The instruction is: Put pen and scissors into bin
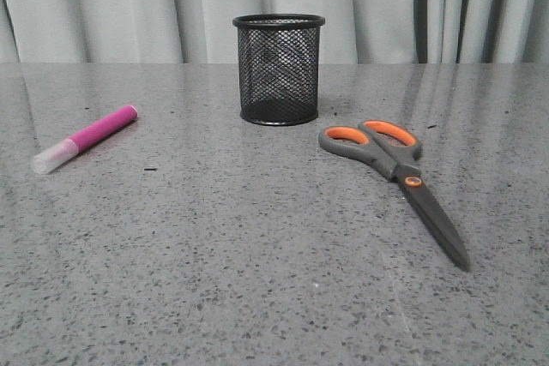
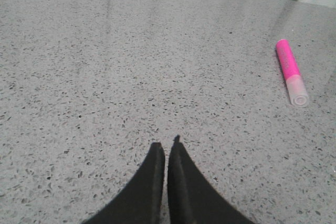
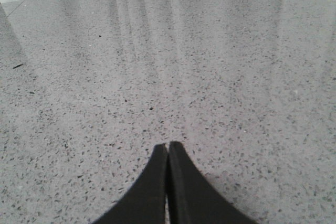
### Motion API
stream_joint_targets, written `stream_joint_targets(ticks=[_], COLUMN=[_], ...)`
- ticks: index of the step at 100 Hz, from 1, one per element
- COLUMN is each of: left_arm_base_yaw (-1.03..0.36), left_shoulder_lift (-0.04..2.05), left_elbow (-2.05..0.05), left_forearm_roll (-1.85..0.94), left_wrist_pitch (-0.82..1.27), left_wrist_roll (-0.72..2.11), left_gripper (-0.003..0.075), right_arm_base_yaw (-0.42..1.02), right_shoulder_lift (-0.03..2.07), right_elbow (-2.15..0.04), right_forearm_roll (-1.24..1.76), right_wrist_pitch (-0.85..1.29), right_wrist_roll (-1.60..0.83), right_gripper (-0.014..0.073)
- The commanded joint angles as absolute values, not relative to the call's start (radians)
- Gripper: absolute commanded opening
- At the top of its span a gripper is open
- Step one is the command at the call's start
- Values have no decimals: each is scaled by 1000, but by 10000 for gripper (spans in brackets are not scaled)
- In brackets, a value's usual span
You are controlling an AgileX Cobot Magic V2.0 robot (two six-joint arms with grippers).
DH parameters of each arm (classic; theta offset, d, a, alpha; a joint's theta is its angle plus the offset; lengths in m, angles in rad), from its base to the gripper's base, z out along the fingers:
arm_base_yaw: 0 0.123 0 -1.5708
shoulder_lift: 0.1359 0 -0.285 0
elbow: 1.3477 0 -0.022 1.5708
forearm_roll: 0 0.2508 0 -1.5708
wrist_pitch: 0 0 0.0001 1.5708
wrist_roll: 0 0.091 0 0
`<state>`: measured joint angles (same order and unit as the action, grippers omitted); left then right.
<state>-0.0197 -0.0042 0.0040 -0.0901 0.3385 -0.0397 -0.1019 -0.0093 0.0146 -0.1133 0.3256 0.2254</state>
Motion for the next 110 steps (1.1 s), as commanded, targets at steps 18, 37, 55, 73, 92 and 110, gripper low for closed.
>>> stream_joint_targets(ticks=[18,37,55,73,92,110], left_arm_base_yaw=[-17,-17,-17,-17,-17,-17], left_shoulder_lift=[-35,-35,-35,-35,-35,-35], left_elbow=[29,29,29,29,29,29], left_forearm_roll=[-96,-96,-96,-96,-96,-96], left_wrist_pitch=[291,291,291,291,291,291], left_wrist_roll=[-49,-49,-49,-49,-49,-49], left_gripper=[-20,-20,-20,-20,-20,-20], right_arm_base_yaw=[-101,-101,-101,-101,-101,-101], right_shoulder_lift=[-33,-33,-33,-33,-33,-33], right_elbow=[25,25,25,25,25,25], right_forearm_roll=[-115,-115,-115,-115,-120,-68], right_wrist_pitch=[302,302,302,302,253,63], right_wrist_roll=[217,217,217,217,217,222], right_gripper=[-65,-65,-65,-65,-65,-65])
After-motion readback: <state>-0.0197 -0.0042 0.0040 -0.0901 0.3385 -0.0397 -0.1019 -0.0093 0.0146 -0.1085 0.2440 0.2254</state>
